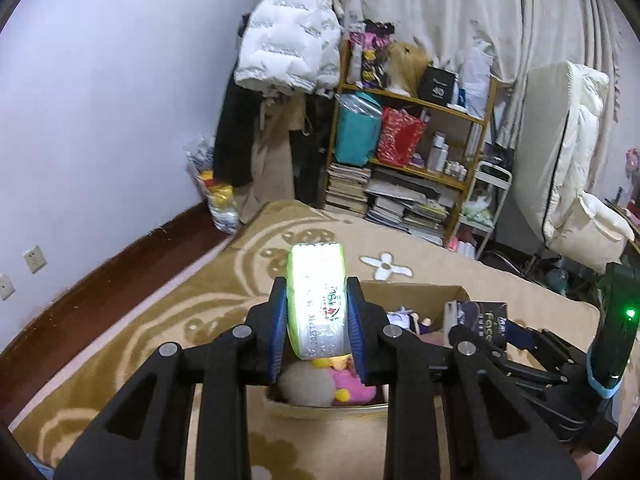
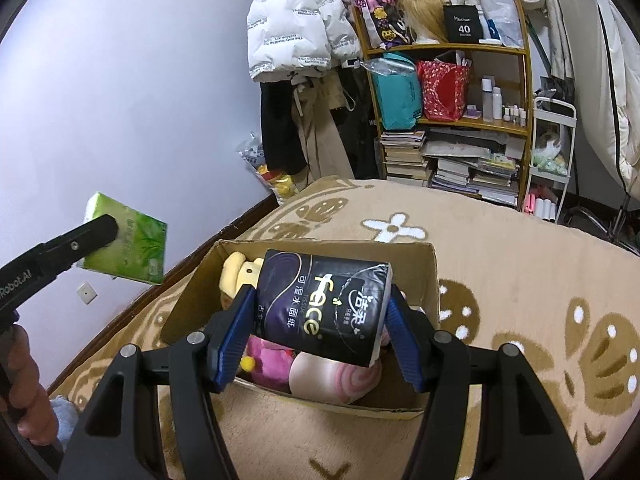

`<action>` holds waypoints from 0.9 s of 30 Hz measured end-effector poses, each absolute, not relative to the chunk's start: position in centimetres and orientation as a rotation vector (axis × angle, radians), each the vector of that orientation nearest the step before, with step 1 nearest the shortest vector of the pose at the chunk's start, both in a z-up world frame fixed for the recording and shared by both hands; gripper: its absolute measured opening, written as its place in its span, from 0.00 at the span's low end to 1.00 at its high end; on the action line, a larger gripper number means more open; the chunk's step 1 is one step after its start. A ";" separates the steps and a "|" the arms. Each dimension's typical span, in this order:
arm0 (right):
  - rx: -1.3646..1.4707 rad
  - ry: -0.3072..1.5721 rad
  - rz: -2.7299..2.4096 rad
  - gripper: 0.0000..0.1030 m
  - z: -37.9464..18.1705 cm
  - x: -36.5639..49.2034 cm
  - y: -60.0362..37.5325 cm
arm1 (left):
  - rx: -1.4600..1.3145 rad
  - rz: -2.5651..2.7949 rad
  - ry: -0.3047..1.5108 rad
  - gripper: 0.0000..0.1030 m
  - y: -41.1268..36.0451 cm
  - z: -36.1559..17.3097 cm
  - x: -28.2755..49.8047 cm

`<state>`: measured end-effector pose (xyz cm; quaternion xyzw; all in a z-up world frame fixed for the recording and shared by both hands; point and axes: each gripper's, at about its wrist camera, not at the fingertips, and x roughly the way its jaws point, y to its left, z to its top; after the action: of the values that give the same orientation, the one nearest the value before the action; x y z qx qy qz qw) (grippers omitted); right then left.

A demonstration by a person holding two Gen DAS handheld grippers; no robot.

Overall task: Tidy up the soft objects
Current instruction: 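Lift both tissue packs and carry them over the box, then open both tools to drop the tissue packs into the box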

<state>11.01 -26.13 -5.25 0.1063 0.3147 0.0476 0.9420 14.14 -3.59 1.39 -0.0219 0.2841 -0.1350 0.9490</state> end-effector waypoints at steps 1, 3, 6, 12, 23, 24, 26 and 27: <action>0.218 0.646 0.095 0.65 -5.5 11.2 -26.2 | -0.046 -0.284 0.585 0.25 -3.7 1.1 14.4; 0.222 0.657 0.093 0.65 -6.1 11.5 -26.4 | -0.060 -0.313 0.604 0.26 -4.1 0.3 14.7; 0.236 0.684 0.092 0.66 -7.1 12.2 -26.8 | -0.096 -0.353 0.670 0.26 -4.4 -1.5 15.7; 0.249 0.750 0.115 0.68 -9.1 13.3 -26.8 | -0.080 -0.361 0.810 0.29 -5.4 -5.0 17.1; 0.291 0.738 0.060 0.99 -7.8 11.7 -27.9 | 0.007 -0.295 0.837 0.88 -5.4 -4.9 16.0; 0.296 0.731 0.058 1.00 -7.5 11.3 -28.0 | 0.012 -0.291 0.830 0.89 -5.2 -4.6 15.9; 0.300 0.724 0.049 1.00 -6.7 10.6 -28.2 | 0.029 -0.284 0.816 0.92 -5.1 -4.0 15.4; 0.299 0.723 0.045 1.00 -6.4 10.3 -28.2 | 0.034 -0.281 0.811 0.92 -5.0 -3.7 15.1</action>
<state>10.26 -28.23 -6.42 0.1459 0.3523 0.0221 0.9242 15.13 -4.96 -3.72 0.0164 0.3934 -0.1364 0.9091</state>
